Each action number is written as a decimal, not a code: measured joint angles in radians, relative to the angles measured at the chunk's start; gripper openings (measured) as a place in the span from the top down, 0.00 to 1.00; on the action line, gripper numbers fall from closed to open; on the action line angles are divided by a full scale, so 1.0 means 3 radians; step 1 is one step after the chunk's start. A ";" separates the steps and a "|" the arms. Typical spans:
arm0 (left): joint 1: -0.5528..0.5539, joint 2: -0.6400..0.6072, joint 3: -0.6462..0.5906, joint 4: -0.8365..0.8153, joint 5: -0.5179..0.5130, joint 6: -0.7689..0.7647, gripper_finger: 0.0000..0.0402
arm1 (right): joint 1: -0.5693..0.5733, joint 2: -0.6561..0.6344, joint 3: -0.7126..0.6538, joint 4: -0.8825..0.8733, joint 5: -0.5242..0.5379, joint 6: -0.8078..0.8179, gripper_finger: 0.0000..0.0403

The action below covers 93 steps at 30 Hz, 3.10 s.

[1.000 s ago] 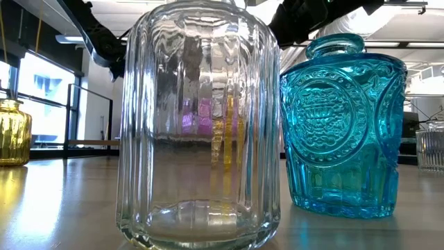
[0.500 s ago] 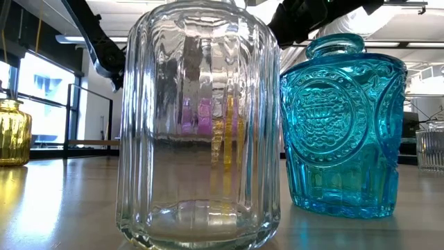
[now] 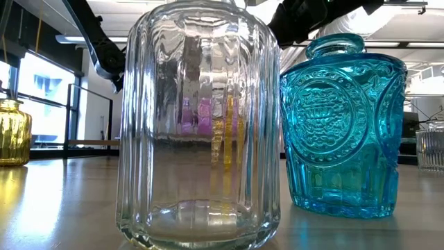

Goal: Sort vases onto shelf
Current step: Put the pink vase on the shelf, then move the bottom right transparent vase to the center of the table

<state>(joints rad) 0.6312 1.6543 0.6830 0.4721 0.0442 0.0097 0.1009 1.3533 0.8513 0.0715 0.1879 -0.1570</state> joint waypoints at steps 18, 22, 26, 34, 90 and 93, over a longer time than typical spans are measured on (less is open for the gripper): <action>0.0031 -0.0243 0.0001 -0.0225 0.0054 0.0092 1.00 | 0.0000 0.0000 0.0000 -0.0043 0.0000 -0.0014 1.00; -0.0051 -0.0410 0.0000 -0.0391 0.0054 0.0127 1.00 | -0.0027 0.0007 -0.0167 0.0303 0.0000 -0.0106 1.00; -0.0148 -0.0608 -0.0199 -0.0203 0.0053 0.0093 1.00 | -0.0076 0.0011 -0.0537 0.0922 0.0000 -0.0070 1.00; -0.0443 -0.1274 -0.0721 0.0002 -0.0042 -0.0022 1.00 | -0.0165 0.0011 -0.0962 0.1678 -0.0177 0.0021 1.00; -0.1918 -0.0903 -0.0971 0.0861 -0.0009 -0.0140 1.00 | 0.0564 -0.0122 0.0652 -0.4842 -0.0082 0.3697 0.67; -0.1918 -0.0903 -0.0971 0.0861 -0.0009 -0.0141 1.00 | 0.0583 -0.0122 0.0651 -0.5019 -0.0178 0.3861 0.66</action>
<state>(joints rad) 0.0559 1.3834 0.3916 0.7303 0.0414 -0.0325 0.2758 1.3167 1.0464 -1.4341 0.1343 1.0013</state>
